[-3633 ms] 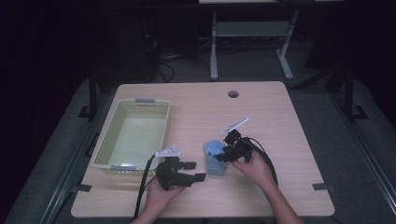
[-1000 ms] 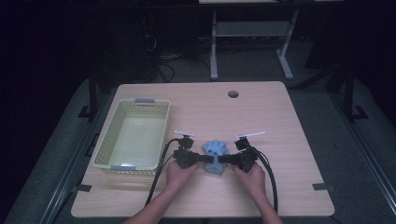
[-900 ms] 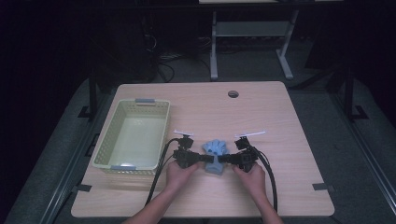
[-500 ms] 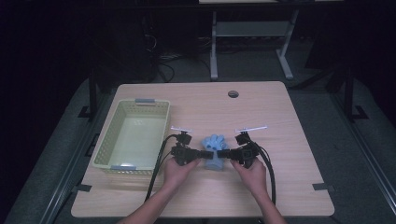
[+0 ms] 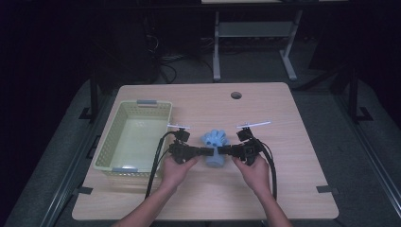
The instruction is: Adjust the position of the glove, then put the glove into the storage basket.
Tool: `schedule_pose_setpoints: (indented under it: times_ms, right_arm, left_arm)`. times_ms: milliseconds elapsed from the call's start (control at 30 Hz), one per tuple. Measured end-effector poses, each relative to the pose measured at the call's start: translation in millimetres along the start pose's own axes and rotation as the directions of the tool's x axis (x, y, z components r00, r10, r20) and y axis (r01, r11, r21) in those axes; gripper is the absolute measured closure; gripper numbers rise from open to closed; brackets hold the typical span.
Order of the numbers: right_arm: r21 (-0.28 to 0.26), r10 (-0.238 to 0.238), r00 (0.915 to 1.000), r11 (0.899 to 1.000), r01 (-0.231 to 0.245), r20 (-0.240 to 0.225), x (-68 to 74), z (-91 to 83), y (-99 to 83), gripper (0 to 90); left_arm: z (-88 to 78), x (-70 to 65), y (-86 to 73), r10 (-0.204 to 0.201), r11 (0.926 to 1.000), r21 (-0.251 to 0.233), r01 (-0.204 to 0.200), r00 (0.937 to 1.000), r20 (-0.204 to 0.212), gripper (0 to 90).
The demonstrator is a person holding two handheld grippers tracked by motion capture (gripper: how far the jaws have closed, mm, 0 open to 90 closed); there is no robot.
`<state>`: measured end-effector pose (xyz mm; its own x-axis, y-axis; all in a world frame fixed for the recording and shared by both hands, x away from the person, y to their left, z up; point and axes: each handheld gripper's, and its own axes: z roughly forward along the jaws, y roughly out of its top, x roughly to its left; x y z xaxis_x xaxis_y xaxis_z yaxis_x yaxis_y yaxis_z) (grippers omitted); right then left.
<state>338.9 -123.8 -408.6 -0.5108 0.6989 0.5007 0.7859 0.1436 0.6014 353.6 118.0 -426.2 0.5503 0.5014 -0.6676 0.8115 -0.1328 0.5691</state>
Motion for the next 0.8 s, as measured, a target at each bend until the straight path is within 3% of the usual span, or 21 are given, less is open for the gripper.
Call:
schedule_pose_setpoints:
  times_ms: [500,800]
  right_arm:
    - [-0.005,-0.032,0.9992,0.999,0.032,-0.024,16.7,0.6,17.4,81.1]
    - [-0.007,-0.045,0.9976,0.999,0.045,-0.052,29.1,6.8,35.2,81.1]
  left_arm:
    - [-23.2,-3.2,7.8,0.018,0.9996,-0.022,-0.018,0.9998,-0.005,78.7]
    - [-45.9,-1.4,17.4,0.029,0.9985,-0.045,-0.03,0.9994,-0.017,78.7]
